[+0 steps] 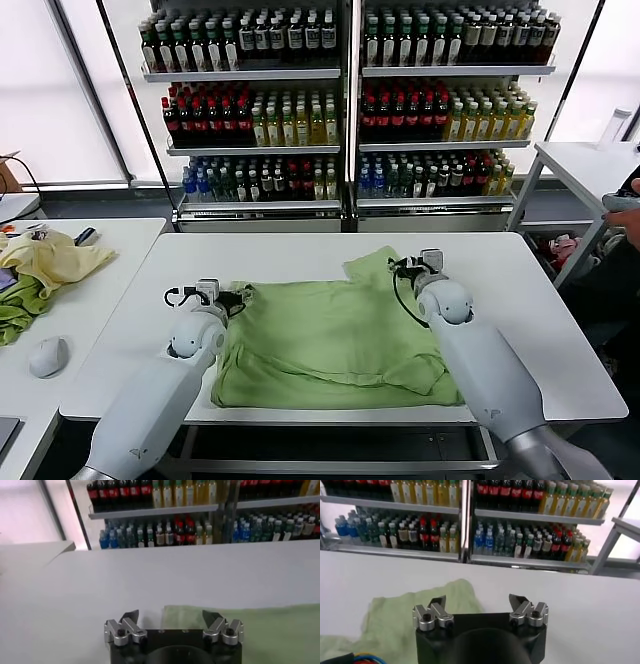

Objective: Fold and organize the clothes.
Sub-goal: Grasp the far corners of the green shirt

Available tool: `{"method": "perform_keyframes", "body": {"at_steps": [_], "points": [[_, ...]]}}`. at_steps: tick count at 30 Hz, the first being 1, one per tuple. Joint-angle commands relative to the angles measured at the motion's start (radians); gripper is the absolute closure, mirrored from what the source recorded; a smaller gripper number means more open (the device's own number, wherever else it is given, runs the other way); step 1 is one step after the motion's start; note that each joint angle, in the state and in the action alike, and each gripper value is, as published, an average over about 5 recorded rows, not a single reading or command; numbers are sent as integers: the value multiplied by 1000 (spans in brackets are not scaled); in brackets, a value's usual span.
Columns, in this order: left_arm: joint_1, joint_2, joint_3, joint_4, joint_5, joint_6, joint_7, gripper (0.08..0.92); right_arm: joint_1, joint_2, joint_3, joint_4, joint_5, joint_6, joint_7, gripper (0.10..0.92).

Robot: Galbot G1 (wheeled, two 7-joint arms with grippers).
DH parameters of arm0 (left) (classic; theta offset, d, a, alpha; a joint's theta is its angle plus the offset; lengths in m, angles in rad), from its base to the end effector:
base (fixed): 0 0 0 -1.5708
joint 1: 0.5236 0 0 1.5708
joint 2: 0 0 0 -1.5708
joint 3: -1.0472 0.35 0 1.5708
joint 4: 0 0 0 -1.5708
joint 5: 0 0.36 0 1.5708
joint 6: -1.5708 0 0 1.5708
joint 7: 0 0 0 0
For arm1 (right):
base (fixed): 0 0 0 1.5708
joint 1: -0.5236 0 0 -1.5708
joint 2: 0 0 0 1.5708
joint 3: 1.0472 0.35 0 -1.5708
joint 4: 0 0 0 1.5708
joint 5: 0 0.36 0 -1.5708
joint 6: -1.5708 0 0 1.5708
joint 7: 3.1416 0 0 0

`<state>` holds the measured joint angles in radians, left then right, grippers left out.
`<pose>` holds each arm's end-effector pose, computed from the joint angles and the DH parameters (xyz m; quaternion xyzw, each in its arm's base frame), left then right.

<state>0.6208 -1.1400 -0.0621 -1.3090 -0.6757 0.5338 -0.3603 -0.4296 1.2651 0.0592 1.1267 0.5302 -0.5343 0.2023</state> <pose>0.4768 0.0444 -0.2967 0.0197 -0.9600 -0.0302 0.2776 0.5410 -0.0130 -0.2598 0.0320 -0.9683 0.0423 0.2442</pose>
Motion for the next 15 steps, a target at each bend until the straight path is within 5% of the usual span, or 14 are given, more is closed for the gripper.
{"method": "perform_keyframes", "body": {"at_steps": [1, 9, 15], "points": [[-29, 1, 14, 72, -77, 44, 25, 177, 81, 58, -21, -177, -9, -3, -18, 203], [3, 29, 10, 27, -141, 41, 80, 193, 72, 69, -24, -180, 15, -2, -40, 267], [21, 33, 9, 13, -153, 38, 116, 345, 68, 68, -16, -189, 53, -23, -51, 430]]}}
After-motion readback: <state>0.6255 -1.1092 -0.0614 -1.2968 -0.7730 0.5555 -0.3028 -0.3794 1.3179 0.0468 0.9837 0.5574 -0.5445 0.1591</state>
